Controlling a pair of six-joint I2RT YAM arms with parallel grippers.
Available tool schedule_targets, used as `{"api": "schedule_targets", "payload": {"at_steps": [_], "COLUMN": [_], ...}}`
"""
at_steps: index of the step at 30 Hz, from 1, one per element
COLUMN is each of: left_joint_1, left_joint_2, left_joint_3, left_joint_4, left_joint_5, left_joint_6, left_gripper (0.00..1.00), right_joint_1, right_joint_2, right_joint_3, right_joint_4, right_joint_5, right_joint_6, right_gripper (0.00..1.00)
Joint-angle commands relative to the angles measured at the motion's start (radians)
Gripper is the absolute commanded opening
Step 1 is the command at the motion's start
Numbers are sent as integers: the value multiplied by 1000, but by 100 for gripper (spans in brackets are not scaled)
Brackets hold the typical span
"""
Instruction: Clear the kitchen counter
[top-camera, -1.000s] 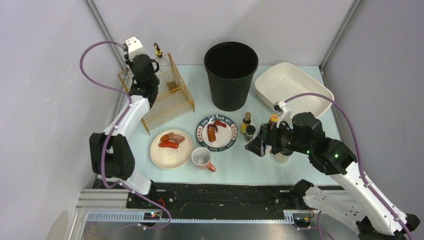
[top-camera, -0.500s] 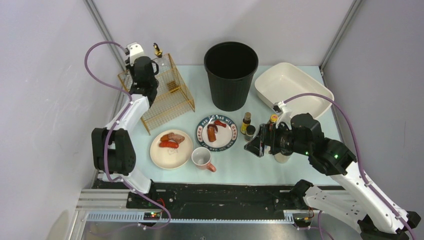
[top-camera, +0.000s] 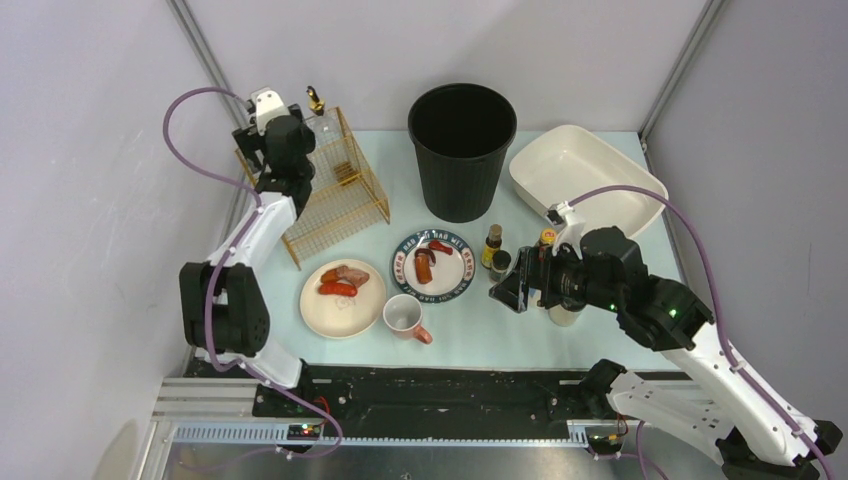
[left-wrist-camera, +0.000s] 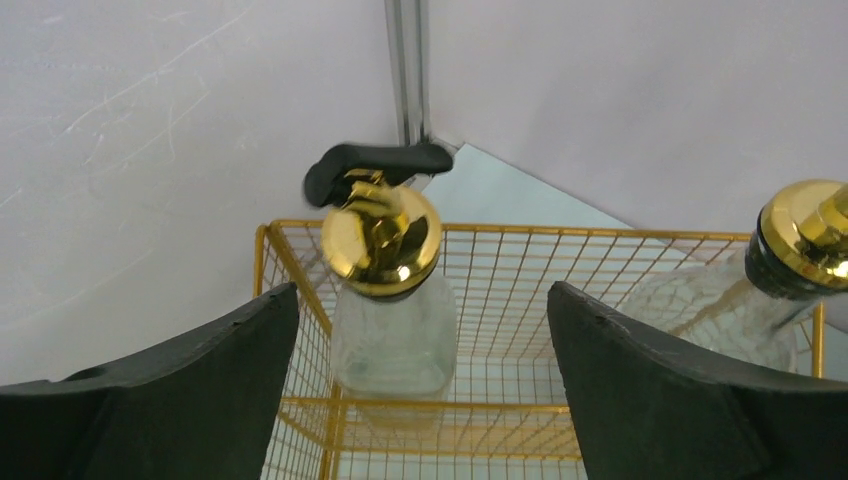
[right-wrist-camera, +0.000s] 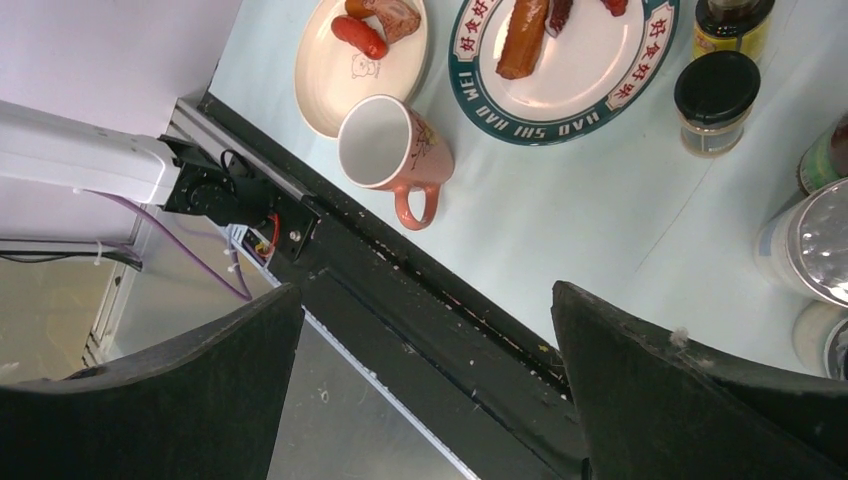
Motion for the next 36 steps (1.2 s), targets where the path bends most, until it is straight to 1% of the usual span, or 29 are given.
{"api": "schedule_targets", "payload": {"at_steps": [1,3,7,10,12,15,17,21,24,27,28,31,36], "left_joint_1": [6,7,4,-15,-48,-133,-177,-233,-278,-333,-355,-393,-515], "left_joint_2": [-140,-185,-260,-318,-362,-455,-512,-611,-657,-656,-644,-585,-490], "left_joint_3": [-33,-46,-29,-44,-67,-149,-196,-253,-271,-264,-259,-238,-178], "left_joint_4": [-15,-40,-201,-263,-297,-315,-326,-360,-366,-373,-374,-377,-375], "left_joint_5": [40,67,132,180,209,225,265,430,551,654,719,838,910], "left_joint_6": [-34,-40,-80,-116,-132,-140,-159,-243,-265,-278,-281,-286,-262], "left_gripper": [99,100,100,100,100,100,100,100,100,100,100,100,100], "right_joint_1": [-3,-9,-28,-57,-77,-110,-135,-168,-200,-243,-252,-284,-320], "right_joint_2": [-1,-2,-6,-8,-12,-16,-9,3,1,-11,-16,-19,-15], "right_joint_3": [58,61,61,68,82,97,112,133,146,156,156,157,158], "right_joint_4": [-15,-27,-43,-60,-76,-98,-124,-158,-183,-209,-212,-227,-243], "right_joint_5": [36,41,38,29,37,43,43,69,116,164,179,215,226], "right_joint_6": [-18,-20,-24,-31,-43,-61,-81,-103,-112,-118,-118,-121,-114], "right_gripper": [99,100,99,99,99,100,99,99,99,99,99,99,99]}}
